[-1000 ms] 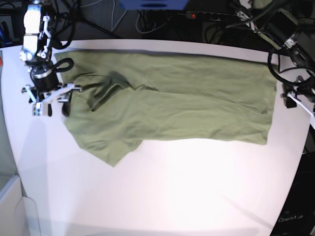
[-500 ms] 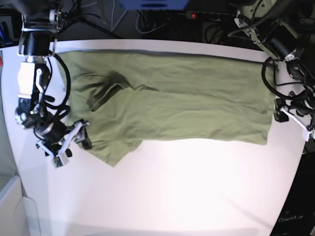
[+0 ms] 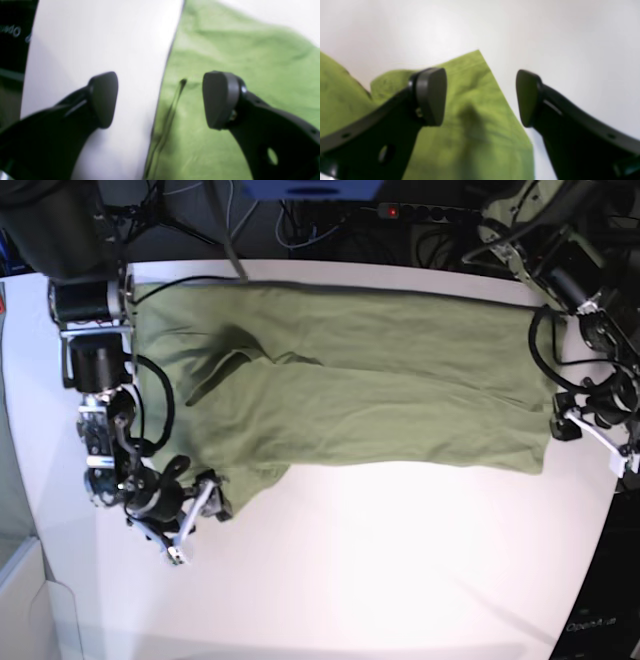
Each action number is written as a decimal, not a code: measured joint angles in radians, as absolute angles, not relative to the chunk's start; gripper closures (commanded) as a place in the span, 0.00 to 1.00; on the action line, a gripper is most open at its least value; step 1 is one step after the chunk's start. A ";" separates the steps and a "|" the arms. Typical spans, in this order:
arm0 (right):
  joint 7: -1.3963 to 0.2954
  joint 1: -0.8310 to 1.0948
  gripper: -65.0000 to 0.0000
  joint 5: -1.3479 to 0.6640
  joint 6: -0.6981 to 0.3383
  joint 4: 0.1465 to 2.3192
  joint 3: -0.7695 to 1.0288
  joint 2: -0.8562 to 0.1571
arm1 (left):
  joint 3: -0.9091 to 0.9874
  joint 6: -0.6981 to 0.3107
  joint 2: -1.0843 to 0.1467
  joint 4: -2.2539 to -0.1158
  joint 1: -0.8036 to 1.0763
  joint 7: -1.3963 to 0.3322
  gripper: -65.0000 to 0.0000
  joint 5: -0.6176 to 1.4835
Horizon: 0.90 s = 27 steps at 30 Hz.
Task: Fold the T-shirt properly
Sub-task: 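Release the shoulders and move both grippers to the hem corners, then grasp the hem corners with the left and right grippers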
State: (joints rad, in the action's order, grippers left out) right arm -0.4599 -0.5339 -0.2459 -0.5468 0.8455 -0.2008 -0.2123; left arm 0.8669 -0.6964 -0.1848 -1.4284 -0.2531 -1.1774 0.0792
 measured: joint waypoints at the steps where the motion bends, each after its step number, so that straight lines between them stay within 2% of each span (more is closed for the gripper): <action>1: -0.435 -0.546 0.35 -0.244 -0.551 0.813 -0.200 -0.206 | 0.867 -0.697 -0.185 -1.429 -0.254 -1.177 0.22 0.082; 4: -0.378 -0.586 0.35 -0.243 -0.620 0.698 -0.199 -0.187 | 0.870 -0.699 -0.186 -1.429 -0.251 -1.179 0.22 0.076; 12: -0.220 -0.651 0.35 -0.245 -0.624 0.494 -0.200 -0.175 | 0.869 -0.699 -0.186 -1.433 -0.249 -1.182 0.22 0.077; 27: -0.180 -0.640 0.35 -0.125 -0.625 0.468 -0.198 -0.174 | 0.870 -0.699 -0.179 -1.433 -0.224 -1.182 0.22 0.078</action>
